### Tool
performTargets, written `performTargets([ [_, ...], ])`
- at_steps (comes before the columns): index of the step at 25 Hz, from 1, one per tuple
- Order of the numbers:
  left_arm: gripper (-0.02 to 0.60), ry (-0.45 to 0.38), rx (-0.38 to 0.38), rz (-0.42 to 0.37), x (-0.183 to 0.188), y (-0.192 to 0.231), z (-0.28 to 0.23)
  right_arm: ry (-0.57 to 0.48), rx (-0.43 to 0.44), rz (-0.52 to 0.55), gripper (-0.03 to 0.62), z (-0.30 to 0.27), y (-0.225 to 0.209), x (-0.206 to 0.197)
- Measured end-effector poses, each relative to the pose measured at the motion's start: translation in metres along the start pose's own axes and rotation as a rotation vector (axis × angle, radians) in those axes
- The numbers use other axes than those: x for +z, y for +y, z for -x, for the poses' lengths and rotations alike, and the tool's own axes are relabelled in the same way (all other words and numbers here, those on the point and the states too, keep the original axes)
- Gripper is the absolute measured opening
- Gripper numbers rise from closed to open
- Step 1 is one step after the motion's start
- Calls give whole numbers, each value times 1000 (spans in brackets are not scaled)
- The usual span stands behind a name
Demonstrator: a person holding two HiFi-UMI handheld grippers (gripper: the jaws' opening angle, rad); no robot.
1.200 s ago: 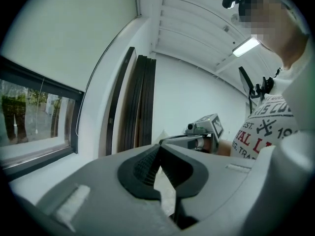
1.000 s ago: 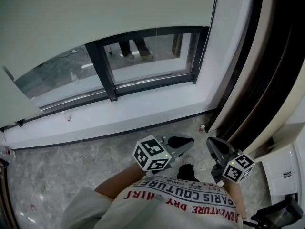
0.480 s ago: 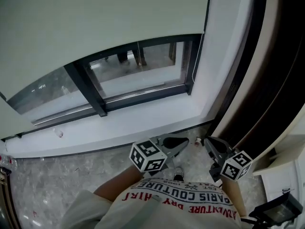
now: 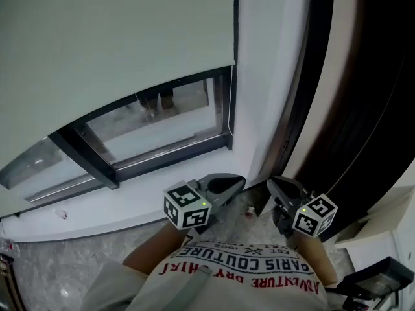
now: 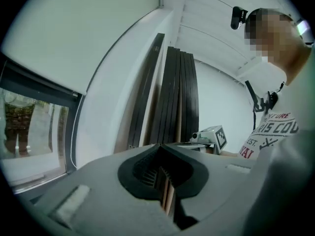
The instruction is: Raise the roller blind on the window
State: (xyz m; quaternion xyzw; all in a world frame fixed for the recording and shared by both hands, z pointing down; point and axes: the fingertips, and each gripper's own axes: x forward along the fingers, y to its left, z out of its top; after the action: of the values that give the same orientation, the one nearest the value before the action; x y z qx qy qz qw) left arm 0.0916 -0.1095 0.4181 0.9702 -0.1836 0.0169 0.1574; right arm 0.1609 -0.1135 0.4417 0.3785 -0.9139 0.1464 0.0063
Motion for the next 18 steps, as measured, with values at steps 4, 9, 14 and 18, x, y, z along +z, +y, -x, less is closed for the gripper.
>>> performTargets([
  [4, 2, -14, 81, -49, 24, 31, -7, -35, 18, 41, 5, -10, -10, 22],
  [9, 2, -64, 115, -116, 53, 55, -11, -64, 45, 56, 5, -20, -14, 32],
  [14, 2, -19, 134, -204, 75, 87, -26, -88, 67, 78, 5, -30, -16, 47],
  [18, 2, 11, 158, -226, 96, 133, -52, -97, 68, 31, 5, -41, -41, 54],
])
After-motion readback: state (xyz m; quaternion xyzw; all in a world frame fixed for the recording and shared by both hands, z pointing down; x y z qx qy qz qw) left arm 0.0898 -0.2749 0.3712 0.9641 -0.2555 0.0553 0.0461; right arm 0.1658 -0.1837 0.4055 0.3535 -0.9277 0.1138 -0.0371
